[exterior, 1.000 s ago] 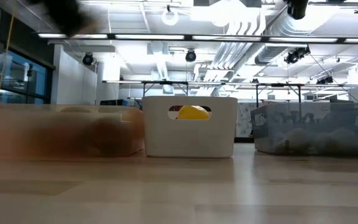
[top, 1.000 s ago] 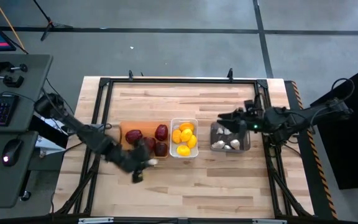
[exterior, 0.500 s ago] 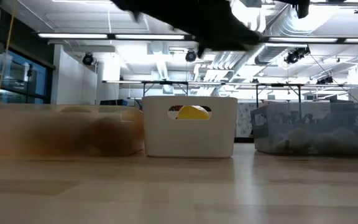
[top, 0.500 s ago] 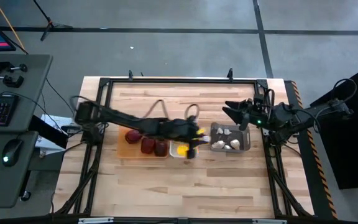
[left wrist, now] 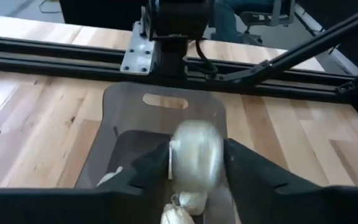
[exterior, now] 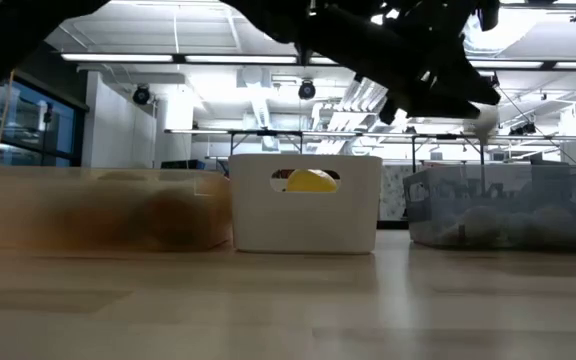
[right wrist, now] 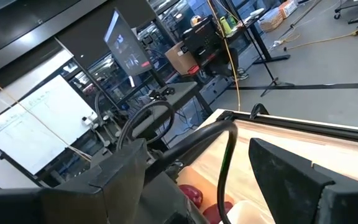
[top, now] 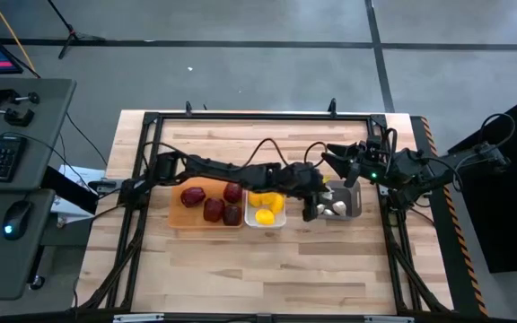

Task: Sort produce into baskets
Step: Put the white garlic into the black bin, then return to Home Position

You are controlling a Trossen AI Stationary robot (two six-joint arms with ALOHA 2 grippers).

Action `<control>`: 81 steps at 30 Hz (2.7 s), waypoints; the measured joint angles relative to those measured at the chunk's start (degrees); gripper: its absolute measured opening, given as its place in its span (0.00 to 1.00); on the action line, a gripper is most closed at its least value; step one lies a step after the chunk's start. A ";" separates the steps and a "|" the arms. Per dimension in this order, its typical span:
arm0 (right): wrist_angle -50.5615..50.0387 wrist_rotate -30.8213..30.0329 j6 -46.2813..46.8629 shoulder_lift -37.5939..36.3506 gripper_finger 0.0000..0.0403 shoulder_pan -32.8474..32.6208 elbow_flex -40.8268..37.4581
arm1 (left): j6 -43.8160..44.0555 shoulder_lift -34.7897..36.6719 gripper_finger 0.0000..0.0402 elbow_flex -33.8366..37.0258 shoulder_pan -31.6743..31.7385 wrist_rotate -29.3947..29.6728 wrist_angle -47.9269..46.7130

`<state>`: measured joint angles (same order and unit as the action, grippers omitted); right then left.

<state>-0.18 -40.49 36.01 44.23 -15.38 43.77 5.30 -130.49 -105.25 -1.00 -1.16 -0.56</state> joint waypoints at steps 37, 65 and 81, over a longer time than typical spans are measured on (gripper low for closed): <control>-3.76 2.07 0.36 2.00 0.46 -0.02 0.04 | 16.69 94.32 0.00 86.08 -0.13 13.13 14.93; -27.11 18.78 7.91 -2.51 0.00 -2.12 -2.40 | 27.52 112.93 0.00 104.63 -1.79 13.34 19.69; 8.33 28.44 -4.20 -30.78 0.00 3.14 -34.72 | 27.52 112.91 0.00 104.61 -1.79 13.32 19.17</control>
<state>8.15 -12.05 31.81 13.44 -12.24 9.04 32.82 -17.58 -0.64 -2.79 12.16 18.61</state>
